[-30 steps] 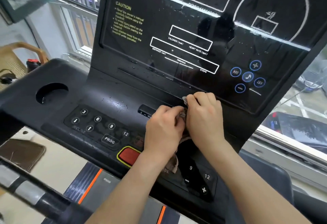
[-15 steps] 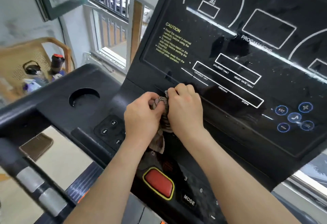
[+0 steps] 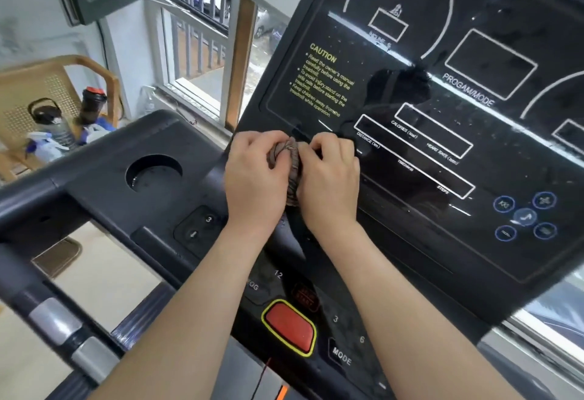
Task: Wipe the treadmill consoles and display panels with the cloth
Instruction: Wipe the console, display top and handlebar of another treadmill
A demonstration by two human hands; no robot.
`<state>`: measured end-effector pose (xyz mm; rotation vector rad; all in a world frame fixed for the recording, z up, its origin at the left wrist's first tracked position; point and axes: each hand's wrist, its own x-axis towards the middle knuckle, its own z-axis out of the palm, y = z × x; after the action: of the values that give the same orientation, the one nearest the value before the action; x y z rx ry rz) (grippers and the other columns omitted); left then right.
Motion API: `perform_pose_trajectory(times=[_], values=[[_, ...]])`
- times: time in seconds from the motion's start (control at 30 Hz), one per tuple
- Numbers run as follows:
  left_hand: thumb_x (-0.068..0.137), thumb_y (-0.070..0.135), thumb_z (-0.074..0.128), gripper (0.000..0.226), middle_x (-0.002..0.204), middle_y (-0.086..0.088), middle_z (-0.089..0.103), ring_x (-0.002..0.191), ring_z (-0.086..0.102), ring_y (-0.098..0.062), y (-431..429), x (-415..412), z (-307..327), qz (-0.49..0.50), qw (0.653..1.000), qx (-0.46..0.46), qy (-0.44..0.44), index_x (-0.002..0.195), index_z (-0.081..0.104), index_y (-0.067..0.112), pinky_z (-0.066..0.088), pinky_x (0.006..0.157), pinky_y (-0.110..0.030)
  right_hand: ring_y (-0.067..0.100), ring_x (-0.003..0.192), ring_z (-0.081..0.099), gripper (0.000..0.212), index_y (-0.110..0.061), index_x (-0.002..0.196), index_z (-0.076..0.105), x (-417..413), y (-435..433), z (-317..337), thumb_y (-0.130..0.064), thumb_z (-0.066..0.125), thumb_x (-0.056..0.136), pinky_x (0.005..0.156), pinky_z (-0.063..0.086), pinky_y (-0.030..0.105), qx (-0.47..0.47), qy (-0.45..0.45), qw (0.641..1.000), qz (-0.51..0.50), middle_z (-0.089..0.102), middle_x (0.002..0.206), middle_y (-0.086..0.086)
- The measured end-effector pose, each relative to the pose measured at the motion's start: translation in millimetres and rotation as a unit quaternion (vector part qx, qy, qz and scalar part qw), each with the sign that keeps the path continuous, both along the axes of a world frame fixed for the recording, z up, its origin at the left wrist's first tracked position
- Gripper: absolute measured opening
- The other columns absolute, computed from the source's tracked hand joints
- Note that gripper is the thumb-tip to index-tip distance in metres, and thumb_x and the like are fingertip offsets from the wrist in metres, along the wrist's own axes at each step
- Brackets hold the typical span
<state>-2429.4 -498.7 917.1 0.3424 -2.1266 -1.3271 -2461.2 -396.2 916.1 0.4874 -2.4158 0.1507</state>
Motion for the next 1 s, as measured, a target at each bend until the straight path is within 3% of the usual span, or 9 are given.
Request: perform_pose_trajectory(times=[0.13, 0.23, 0.33, 0.43, 0.53, 0.63, 0.7, 0.8, 1.0], values=[[0.086, 0.007, 0.060, 0.024, 0.108, 0.001, 0.055, 0.088, 0.045, -0.001, 40.6, -8.9, 9.5, -0.060, 0.996, -0.053, 0.048, 0.109, 0.063, 0.016, 0.035, 0.077, -0.009, 0.029, 0.077, 0.049, 0.021, -0.009, 0.091, 0.069, 10.7, 52.3, 9.7, 0.003, 0.062, 0.076, 0.061, 0.044, 0.041, -0.017, 0.004, 1.000, 0.004, 0.056, 0.088, 0.007], [0.082, 0.004, 0.064, 0.018, 0.095, 0.000, 0.063, 0.086, 0.056, -0.013, 72.9, 0.3, -0.4, -0.084, 0.990, -0.095, 0.066, 0.098, 0.061, 0.013, 0.043, 0.077, -0.023, 0.028, 0.070, 0.054, 0.021, -0.004, 0.103, 0.068, 37.0, 98.1, 4.5, -0.002, 0.057, 0.085, 0.059, 0.049, 0.040, -0.079, 0.008, 0.997, 0.011, 0.057, 0.087, 0.010], [0.079, 0.007, 0.067, 0.014, 0.090, -0.001, 0.069, 0.084, 0.062, -0.020, 114.8, 18.7, -12.1, -0.124, 0.976, -0.155, 0.088, 0.092, 0.066, 0.012, 0.044, 0.079, -0.028, 0.029, 0.067, 0.055, 0.019, -0.006, 0.104, 0.063, 69.9, 141.6, 2.9, 0.000, 0.058, 0.086, 0.052, 0.043, 0.033, -0.149, -0.008, 0.987, -0.055, 0.056, 0.091, 0.010], [0.081, 0.015, 0.056, 0.015, 0.087, 0.000, 0.071, 0.082, 0.064, -0.021, 169.5, 37.9, -16.0, -0.196, 0.955, -0.205, 0.088, 0.088, 0.070, 0.015, 0.046, 0.079, -0.031, 0.032, 0.067, 0.052, 0.020, -0.008, 0.098, 0.061, 95.5, 184.3, 4.1, 0.006, 0.056, 0.084, 0.057, 0.036, 0.031, -0.198, -0.038, 0.969, -0.145, 0.052, 0.094, 0.011], [0.083, 0.017, 0.056, 0.013, 0.083, 0.001, 0.070, 0.080, 0.063, -0.021, 210.0, 53.4, -14.3, -0.252, 0.933, -0.238, 0.100, 0.084, 0.070, 0.017, 0.047, 0.074, -0.032, 0.019, 0.079, 0.047, 0.026, -0.009, 0.094, 0.062, 114.4, 216.6, 6.4, 0.009, 0.053, 0.079, 0.065, 0.031, 0.027, -0.264, -0.044, 0.942, -0.205, 0.051, 0.098, 0.008], [0.087, 0.017, 0.058, 0.018, 0.101, -0.003, 0.069, 0.097, 0.061, -0.022, 214.2, 58.4, -19.8, -0.310, 0.914, -0.239, 0.105, 0.099, 0.070, 0.012, 0.048, 0.089, -0.037, 0.006, 0.085, 0.041, 0.023, -0.008, 0.104, 0.063, 130.8, 219.4, 5.8, 0.004, 0.056, 0.086, 0.073, 0.030, 0.016, -0.303, -0.038, 0.932, -0.195, 0.049, 0.108, 0.007], [0.088, 0.016, 0.057, 0.027, 0.115, -0.006, 0.066, 0.109, 0.058, -0.024, 200.0, 59.1, -25.4, -0.314, 0.905, -0.264, 0.115, 0.112, 0.067, 0.009, 0.043, 0.101, -0.039, 0.007, 0.097, 0.040, 0.032, -0.007, 0.120, 0.060, 137.0, 207.1, -1.6, -0.008, 0.063, 0.089, 0.087, 0.034, 0.017, -0.263, -0.033, 0.950, -0.165, 0.047, 0.119, 0.009], [0.087, 0.013, 0.049, 0.036, 0.121, -0.006, 0.064, 0.113, 0.058, -0.024, 166.9, 49.8, -26.4, -0.260, 0.913, -0.291, 0.122, 0.119, 0.066, 0.009, 0.044, 0.103, -0.040, 0.028, 0.112, 0.043, 0.041, -0.008, 0.131, 0.058, 126.4, 191.9, -14.5, -0.016, 0.064, 0.091, 0.098, 0.040, 0.036, -0.150, -0.012, 0.980, -0.128, 0.047, 0.134, 0.015], [0.090, 0.017, 0.042, 0.039, 0.124, -0.003, 0.065, 0.118, 0.057, -0.020, 96.9, 21.2, -26.0, -0.154, 0.945, -0.278, 0.082, 0.119, 0.068, 0.010, 0.046, 0.101, -0.033, 0.031, 0.103, 0.053, 0.038, -0.010, 0.123, 0.065, 73.8, 151.7, -10.8, -0.010, 0.070, 0.085, 0.086, 0.048, 0.043, 0.027, 0.036, 0.998, -0.040, 0.060, 0.125, 0.014]])
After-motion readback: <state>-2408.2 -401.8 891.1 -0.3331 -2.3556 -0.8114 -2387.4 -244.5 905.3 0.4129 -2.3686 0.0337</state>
